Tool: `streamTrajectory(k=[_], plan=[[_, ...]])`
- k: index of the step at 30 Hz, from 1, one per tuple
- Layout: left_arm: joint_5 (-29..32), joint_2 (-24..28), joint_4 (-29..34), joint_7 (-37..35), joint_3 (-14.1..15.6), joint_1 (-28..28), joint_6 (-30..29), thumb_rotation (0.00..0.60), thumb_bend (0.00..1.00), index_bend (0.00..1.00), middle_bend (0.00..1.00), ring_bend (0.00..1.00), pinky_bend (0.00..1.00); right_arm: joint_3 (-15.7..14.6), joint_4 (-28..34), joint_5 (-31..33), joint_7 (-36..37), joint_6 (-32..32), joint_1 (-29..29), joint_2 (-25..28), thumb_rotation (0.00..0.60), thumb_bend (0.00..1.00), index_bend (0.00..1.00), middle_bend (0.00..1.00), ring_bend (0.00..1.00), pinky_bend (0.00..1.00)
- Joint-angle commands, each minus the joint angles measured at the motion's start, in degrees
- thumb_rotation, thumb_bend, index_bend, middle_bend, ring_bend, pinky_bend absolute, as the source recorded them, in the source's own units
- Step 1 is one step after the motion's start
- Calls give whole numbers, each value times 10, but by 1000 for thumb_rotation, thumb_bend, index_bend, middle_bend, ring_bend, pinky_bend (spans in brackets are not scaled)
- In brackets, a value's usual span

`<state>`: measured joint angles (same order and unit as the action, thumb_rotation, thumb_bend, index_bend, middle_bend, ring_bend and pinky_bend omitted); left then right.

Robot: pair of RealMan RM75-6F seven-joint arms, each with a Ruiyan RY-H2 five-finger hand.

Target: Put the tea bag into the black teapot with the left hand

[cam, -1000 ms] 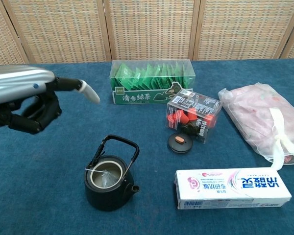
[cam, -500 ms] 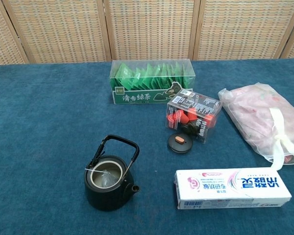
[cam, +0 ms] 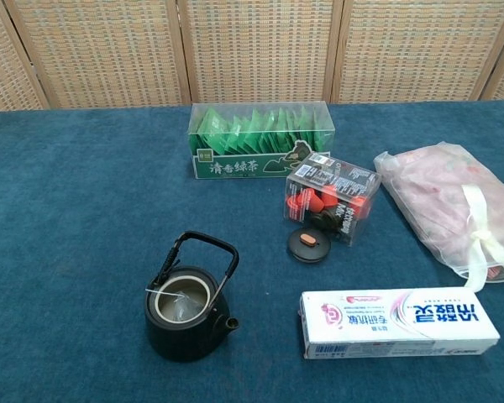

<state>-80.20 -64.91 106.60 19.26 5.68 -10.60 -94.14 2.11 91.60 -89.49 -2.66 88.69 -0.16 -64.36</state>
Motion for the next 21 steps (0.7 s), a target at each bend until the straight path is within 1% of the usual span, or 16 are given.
streamTrajectory(k=[1,11,13,17,19,21], plan=[[0,7,4,1,0,10,1,600,646,161,0,0,0,-1,1,-4,-4,4,0,-2,600,0,48,93,7,121],[-15,12,5,-5,-8,25,17,600,646,161,0,0,0,0,4,-1,-12,3,1,-3,600,0,48,93,7,121],[-17,12,5,-4,-10,27,20,600,646,150,0,0,0,0,4,-2,-11,4,1,-3,600,0,49,93,7,121],[-19,14,8,-5,-13,29,30,600,641,98,0,0,0,-1,3,-1,-9,3,1,-3,600,1,48,93,7,121],[-20,15,9,-3,-16,31,34,600,624,97,0,0,0,-1,3,-1,-8,3,1,-4,600,1,48,93,7,121],[-22,15,11,-1,-18,33,36,600,577,84,0,0,0,-1,2,0,-7,4,1,-4,600,0,49,93,7,121]])
